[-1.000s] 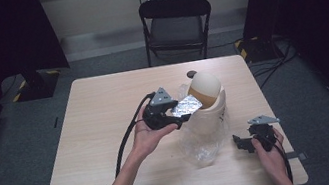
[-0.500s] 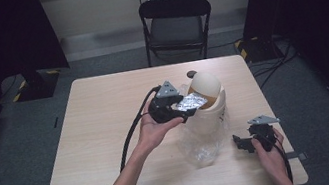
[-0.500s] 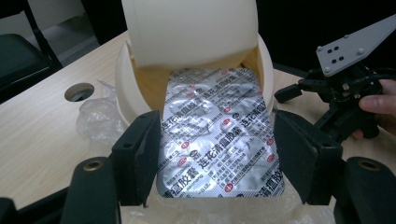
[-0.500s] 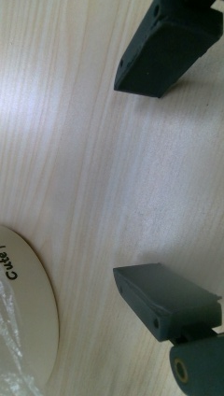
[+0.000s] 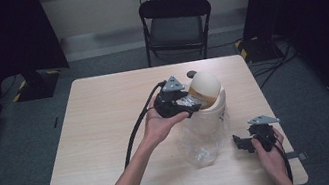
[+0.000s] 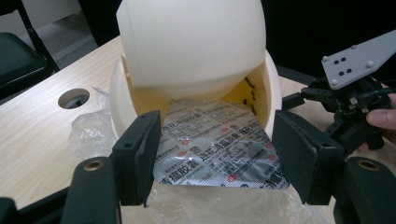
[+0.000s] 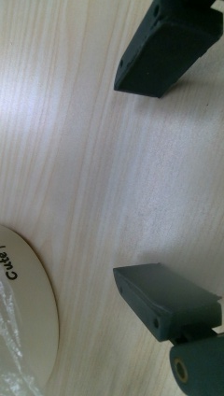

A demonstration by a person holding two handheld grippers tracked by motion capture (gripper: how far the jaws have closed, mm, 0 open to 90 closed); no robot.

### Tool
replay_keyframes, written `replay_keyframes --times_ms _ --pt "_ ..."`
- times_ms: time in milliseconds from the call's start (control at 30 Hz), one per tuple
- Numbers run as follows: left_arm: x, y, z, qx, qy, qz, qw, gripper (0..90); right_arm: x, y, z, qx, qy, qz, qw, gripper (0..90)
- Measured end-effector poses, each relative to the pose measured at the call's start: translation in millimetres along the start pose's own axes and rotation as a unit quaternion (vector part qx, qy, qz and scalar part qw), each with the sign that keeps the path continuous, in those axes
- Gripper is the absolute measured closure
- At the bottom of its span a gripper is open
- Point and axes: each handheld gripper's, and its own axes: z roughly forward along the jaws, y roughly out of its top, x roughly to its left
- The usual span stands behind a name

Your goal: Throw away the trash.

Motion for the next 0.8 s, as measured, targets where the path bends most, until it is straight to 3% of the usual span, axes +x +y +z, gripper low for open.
replay_keyframes --times_ms 467,800 --pt "5.3 4.8 15.5 0.011 0.003 -0.008 0.9999 34.8 0.0 0.0 0.0 0.0 0.0 0.0 1.0 8.9" --pt "5.5 4.6 10.2 0.0 0.003 -0.015 0.9999 23.6 0.0 0.0 0.0 0.0 0.0 0.0 1.0 8.9"
